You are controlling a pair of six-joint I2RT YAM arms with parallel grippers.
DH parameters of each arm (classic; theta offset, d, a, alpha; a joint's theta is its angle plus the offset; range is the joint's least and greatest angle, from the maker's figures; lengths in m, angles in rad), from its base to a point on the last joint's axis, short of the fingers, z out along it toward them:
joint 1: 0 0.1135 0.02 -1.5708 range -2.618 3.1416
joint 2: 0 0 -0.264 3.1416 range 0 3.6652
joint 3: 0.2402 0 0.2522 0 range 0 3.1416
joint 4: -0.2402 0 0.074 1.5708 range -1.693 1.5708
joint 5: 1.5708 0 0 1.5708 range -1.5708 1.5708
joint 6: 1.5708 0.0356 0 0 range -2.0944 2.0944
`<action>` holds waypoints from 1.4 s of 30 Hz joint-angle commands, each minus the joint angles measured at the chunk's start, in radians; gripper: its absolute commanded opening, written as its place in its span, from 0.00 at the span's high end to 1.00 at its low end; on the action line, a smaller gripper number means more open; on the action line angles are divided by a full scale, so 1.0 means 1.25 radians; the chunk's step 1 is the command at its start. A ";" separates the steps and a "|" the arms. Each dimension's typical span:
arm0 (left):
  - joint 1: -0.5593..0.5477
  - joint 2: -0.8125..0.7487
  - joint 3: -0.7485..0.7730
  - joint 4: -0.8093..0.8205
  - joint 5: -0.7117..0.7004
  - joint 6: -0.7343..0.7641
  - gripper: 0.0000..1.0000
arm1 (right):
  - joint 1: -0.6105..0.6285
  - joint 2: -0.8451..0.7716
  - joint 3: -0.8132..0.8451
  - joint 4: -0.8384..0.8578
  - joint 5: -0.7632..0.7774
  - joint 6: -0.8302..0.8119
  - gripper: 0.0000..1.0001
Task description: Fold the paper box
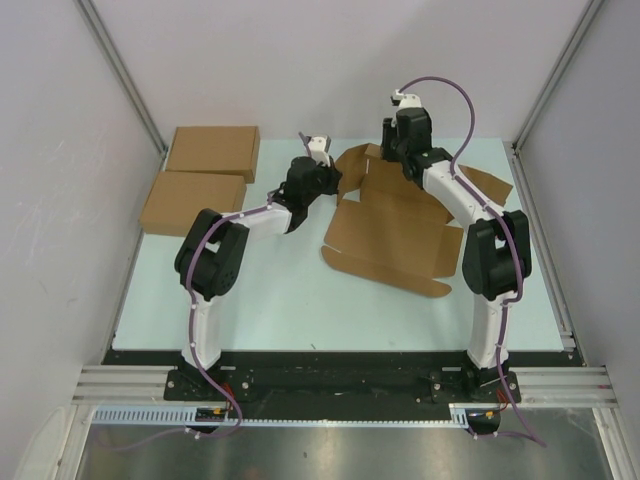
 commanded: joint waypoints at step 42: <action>0.003 -0.057 0.172 -0.138 0.108 0.010 1.00 | -0.026 0.021 -0.101 -0.018 0.037 -0.087 0.57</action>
